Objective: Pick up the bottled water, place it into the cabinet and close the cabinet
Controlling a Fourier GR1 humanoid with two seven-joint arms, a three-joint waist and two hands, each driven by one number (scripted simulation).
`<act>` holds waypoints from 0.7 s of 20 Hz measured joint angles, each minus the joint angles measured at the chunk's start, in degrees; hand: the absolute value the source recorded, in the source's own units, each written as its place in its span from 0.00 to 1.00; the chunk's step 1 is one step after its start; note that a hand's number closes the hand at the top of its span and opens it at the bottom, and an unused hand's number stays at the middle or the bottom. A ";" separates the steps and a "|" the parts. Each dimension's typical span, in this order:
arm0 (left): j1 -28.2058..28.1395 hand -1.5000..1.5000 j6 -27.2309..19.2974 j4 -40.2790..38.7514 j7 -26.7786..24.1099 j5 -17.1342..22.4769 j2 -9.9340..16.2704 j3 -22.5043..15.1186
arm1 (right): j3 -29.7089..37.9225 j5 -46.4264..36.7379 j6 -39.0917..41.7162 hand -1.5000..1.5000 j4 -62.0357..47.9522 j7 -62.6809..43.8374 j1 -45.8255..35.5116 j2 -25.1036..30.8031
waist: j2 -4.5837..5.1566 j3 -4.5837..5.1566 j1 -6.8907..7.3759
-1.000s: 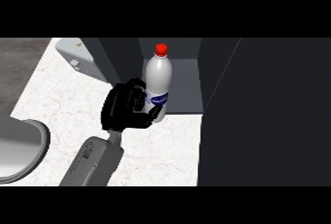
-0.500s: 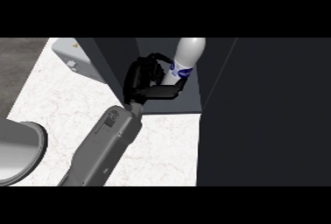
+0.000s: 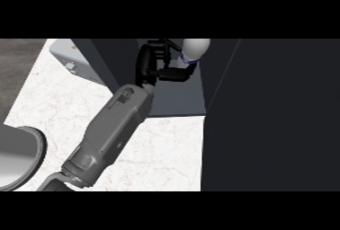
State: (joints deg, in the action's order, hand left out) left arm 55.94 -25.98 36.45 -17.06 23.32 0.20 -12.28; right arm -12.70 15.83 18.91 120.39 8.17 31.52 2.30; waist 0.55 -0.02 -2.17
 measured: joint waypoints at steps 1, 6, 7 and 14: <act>1.20 1.00 -0.06 -2.17 -0.64 -0.19 -0.06 0.76 | 0.40 0.45 -0.06 0.00 0.17 0.05 -0.11 0.02 | 0.02 -0.01 -0.04; 5.98 1.00 -1.03 -11.63 -3.24 -1.23 -0.17 2.08 | 1.97 2.48 1.05 0.00 -0.38 -0.34 -0.98 1.25 | 0.25 0.01 -0.57; 6.37 1.00 -1.20 -13.27 -4.10 -1.60 -0.18 2.42 | 2.22 2.60 1.44 0.00 -0.59 0.11 -0.78 1.47 | 0.26 0.00 -0.59; 9.64 1.00 -3.34 -22.27 -8.46 -3.57 0.54 4.45 | 0.90 1.09 0.95 0.00 -1.68 0.26 -1.33 0.67 | 0.56 0.03 -1.05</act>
State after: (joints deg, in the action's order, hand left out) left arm 65.57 -29.32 14.18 -25.52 19.75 0.74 -7.83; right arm -11.81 16.92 19.86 118.71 8.44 30.19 2.97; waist 1.11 0.01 -3.22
